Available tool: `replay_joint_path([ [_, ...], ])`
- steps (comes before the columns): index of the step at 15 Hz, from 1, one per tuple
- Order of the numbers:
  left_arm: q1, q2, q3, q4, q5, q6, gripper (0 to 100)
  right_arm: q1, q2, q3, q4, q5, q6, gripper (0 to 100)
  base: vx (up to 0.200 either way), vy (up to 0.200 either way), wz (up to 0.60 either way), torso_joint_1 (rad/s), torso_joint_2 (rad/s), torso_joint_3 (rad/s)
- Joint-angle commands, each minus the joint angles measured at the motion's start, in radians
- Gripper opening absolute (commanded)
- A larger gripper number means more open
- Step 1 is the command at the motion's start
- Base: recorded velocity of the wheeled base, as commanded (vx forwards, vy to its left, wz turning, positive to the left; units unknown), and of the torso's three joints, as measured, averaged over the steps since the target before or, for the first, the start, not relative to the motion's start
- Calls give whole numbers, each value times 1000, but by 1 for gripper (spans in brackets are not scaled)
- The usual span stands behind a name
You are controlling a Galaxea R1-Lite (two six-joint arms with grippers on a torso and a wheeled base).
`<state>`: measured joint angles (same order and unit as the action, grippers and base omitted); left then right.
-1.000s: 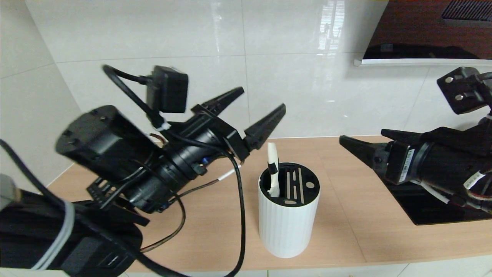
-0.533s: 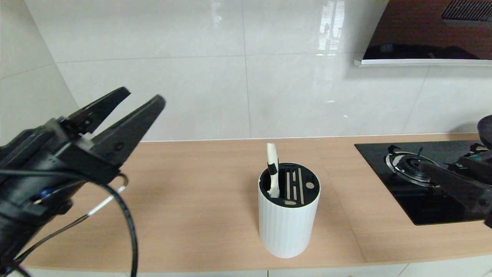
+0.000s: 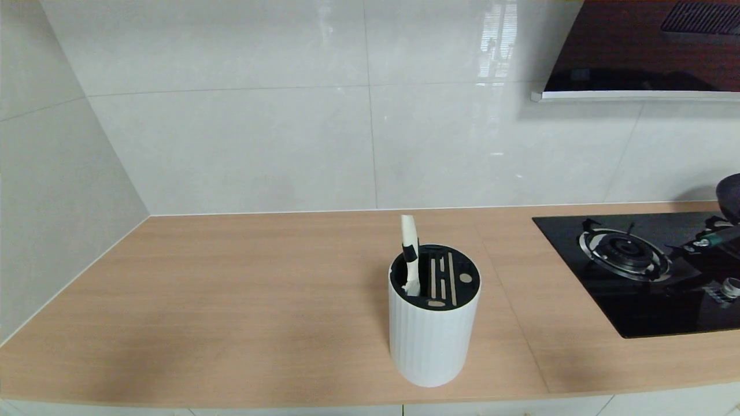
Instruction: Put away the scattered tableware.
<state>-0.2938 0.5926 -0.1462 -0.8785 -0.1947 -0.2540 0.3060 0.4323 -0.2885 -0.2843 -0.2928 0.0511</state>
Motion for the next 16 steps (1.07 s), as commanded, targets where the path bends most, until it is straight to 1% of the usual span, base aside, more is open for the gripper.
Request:
replay_joint_path([
  [1,127,-496,-73,432,-29,-22,100,-100,-265,14,96,0,-134,100,0,0,0,0,0,0],
  [2,142,-494,-59,414,-11,-10,100,-136,-333,26,172,0,-137,100,0,0,0,0,0,0],
  [3,156,-494,-44,360,6,-13,100,-145,-331,32,186,-28,-134,100,0,0,0,0,0,0],
  [4,177,-494,-27,334,6,-8,100,-180,-331,48,177,-80,-125,100,0,0,0,0,0,0],
  [5,225,-501,-15,328,4,-1,100,-234,-337,89,165,-108,-123,100,0,0,0,0,0,0],
  [6,259,-522,-15,337,-2,1,100,-278,-371,117,155,-106,-125,100,0,0,0,0,0,0],
  [7,292,-593,-4,385,-32,6,100,-311,-432,180,145,-68,-143,100,0,0,0,0,0,0],
  [8,294,-593,14,392,-14,35,100,-309,-431,218,111,-68,-143,100,0,0,0,0,0,0],
  [9,294,-593,39,385,24,62,100,-309,-432,246,65,-68,-143,100,0,0,0,0,0,0],
  [10,294,-593,82,386,46,105,100,-309,-431,285,14,-59,-149,100,0,0,0,0,0,0],
  [11,294,-593,146,412,57,214,100,-309,-432,289,34,-16,-154,100,0,0,0,0,0,0],
  [13,294,-593,143,579,103,234,100,-309,-432,289,69,34,-152,100,0,0,0,0,0,0],
  [14,294,-593,143,765,144,266,100,-309,-431,289,155,53,-149,100,0,0,0,0,0,0],
  [15,294,-593,145,852,179,282,100,-309,-432,289,200,55,-148,100,0,0,0,0,0,0],
  [16,294,-593,146,882,184,279,100,-309,-431,289,223,58,-145,100,0,0,0,0,0,0],
])
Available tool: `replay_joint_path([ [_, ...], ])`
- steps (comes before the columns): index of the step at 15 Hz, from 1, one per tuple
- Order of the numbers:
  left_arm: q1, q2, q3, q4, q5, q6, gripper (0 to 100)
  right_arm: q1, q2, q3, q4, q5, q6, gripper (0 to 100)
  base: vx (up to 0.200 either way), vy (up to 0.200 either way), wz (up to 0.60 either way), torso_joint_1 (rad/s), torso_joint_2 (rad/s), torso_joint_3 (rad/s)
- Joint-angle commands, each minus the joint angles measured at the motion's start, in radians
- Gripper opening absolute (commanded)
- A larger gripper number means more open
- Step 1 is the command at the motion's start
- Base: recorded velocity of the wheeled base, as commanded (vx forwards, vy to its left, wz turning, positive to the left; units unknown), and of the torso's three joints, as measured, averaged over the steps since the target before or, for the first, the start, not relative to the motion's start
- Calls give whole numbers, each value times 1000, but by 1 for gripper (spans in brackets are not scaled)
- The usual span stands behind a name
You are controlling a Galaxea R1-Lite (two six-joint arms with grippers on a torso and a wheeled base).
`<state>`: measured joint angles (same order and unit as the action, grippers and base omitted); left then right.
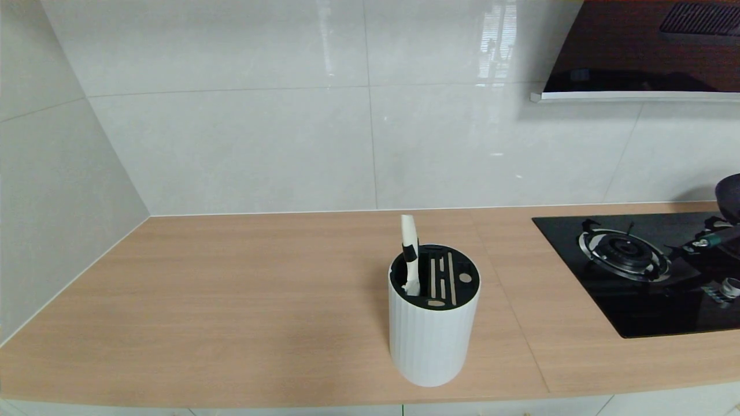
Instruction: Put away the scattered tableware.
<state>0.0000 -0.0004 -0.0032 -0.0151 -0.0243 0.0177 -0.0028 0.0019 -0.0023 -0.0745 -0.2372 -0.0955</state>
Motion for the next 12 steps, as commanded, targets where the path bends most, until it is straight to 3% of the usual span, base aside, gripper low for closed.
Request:
replay_joint_path([
  [1,0,0,3,21,14,5,100,0,0,2,21,6,7,100,0,0,0,0,0,0],
  [3,0,0,3,21,14,-10,100,0,0,2,25,53,71,100,0,0,0,0,0,0],
  [5,0,0,3,20,14,-15,100,0,1,-1,101,200,105,100,0,0,0,0,0,0],
  [12,0,0,3,20,14,-15,100,1,0,1,78,211,89,100,0,0,0,0,0,0],
])
